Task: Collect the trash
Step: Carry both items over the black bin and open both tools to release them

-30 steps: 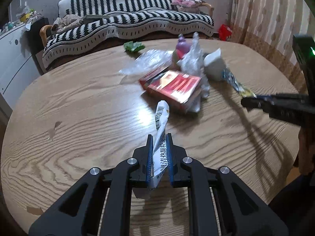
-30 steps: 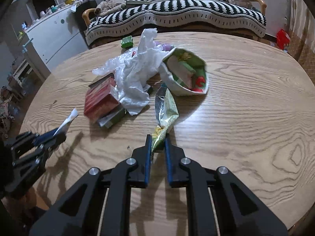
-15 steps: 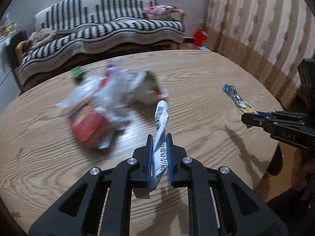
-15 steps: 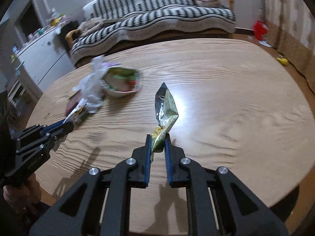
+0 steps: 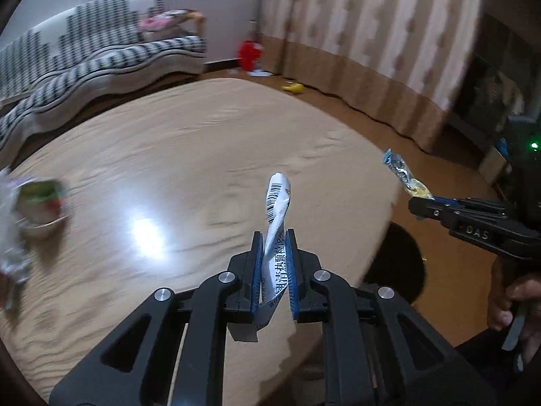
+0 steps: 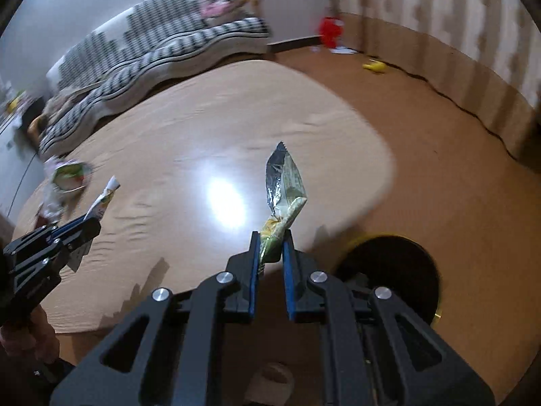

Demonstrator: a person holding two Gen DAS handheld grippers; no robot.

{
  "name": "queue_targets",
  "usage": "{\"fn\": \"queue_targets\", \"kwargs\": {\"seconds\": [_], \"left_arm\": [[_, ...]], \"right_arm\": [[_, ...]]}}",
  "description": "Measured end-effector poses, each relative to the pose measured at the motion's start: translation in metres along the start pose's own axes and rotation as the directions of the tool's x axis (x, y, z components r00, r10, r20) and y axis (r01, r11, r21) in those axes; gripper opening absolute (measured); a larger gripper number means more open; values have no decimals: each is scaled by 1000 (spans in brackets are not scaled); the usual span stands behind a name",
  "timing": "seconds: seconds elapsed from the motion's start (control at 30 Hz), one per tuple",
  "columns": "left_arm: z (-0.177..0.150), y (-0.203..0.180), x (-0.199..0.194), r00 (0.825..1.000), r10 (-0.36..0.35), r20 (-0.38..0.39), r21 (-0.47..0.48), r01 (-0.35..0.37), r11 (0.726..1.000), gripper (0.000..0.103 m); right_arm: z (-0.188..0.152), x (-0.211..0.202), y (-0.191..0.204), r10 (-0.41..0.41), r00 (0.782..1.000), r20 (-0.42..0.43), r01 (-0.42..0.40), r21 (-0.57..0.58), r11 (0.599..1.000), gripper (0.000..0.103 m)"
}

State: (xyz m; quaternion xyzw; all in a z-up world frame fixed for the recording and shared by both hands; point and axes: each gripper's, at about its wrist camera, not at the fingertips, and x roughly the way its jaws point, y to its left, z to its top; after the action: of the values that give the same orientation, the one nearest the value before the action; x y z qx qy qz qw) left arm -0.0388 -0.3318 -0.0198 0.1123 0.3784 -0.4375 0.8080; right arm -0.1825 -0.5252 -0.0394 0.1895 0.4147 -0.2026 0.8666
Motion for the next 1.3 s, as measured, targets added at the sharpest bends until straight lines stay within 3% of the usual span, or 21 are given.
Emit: {"fn": "queue_targets", "kwargs": {"seconds": [0.3, 0.47, 0.6, 1.27, 1.3], "left_arm": [[-2, -107, 53, 985, -161, -56, 119, 167, 979, 12], [-8, -145, 76, 974, -201, -105, 170, 217, 961, 12], [-9, -159, 91, 968, -212, -133, 188, 234, 954, 12], [-3, -171, 103, 960, -231, -158, 210, 261, 942, 12], [-4, -171, 104, 959, -232, -161, 213, 263, 941, 12]], "right_arm": [[-37, 0, -123, -116, 991, -59, 125, 182, 975, 13], [-54, 16, -166, -95, 981, -171, 139, 269, 953, 13], [-57, 26, -172, -87, 972, -219, 147, 277, 949, 13], [-51, 27, -175, -73, 978, -197, 131, 301, 945, 13], [-51, 26, -176, -71, 978, -194, 129, 307, 943, 19]]}}
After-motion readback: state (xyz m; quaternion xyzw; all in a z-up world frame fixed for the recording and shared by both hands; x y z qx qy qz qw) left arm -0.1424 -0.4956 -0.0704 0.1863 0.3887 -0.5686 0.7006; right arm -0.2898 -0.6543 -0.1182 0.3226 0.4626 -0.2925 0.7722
